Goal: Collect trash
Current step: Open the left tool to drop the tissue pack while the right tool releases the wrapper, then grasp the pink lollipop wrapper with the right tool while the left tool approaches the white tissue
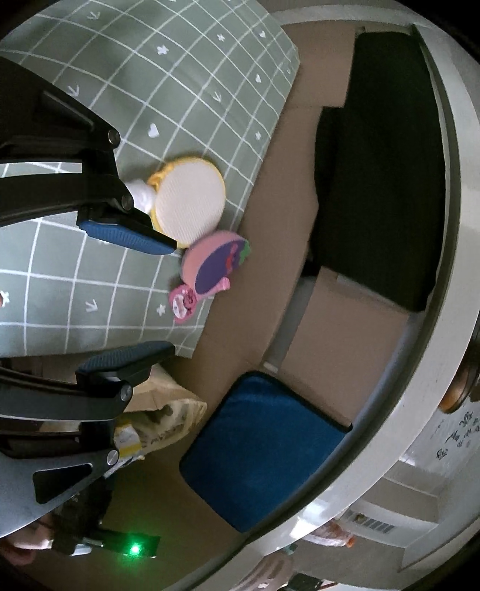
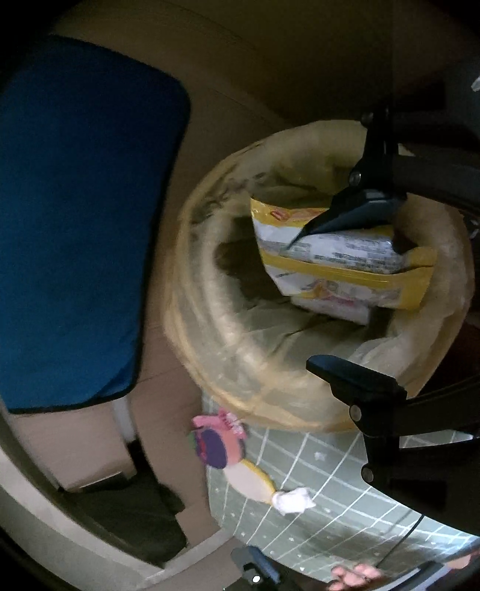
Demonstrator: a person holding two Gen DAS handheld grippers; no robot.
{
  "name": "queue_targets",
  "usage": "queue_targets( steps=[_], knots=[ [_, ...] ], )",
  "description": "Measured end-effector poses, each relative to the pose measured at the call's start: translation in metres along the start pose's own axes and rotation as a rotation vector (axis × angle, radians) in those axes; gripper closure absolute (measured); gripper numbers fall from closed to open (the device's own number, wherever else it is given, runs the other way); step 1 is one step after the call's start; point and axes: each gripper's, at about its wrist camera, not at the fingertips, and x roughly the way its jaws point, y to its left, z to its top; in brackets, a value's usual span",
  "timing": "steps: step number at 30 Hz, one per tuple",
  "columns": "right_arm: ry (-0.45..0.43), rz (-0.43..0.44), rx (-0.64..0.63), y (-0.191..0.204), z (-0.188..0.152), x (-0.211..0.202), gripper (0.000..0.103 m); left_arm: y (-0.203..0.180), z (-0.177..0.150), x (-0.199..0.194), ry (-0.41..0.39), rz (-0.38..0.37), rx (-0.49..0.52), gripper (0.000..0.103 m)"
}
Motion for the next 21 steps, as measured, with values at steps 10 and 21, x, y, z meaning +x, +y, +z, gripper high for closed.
queue_targets(
  steps=[10,21],
  knots=[
    [0.022,0.055,0.086,-0.012,-0.019,-0.014,0.039,0.03,-0.009,-0.006,0.019,0.041,-0.065,0.053],
    [-0.154,0.154,0.054,0.01,0.012,-0.047,0.039,0.059,-0.015,-0.005,0.037,0.112,-0.117,0.053]
  ],
)
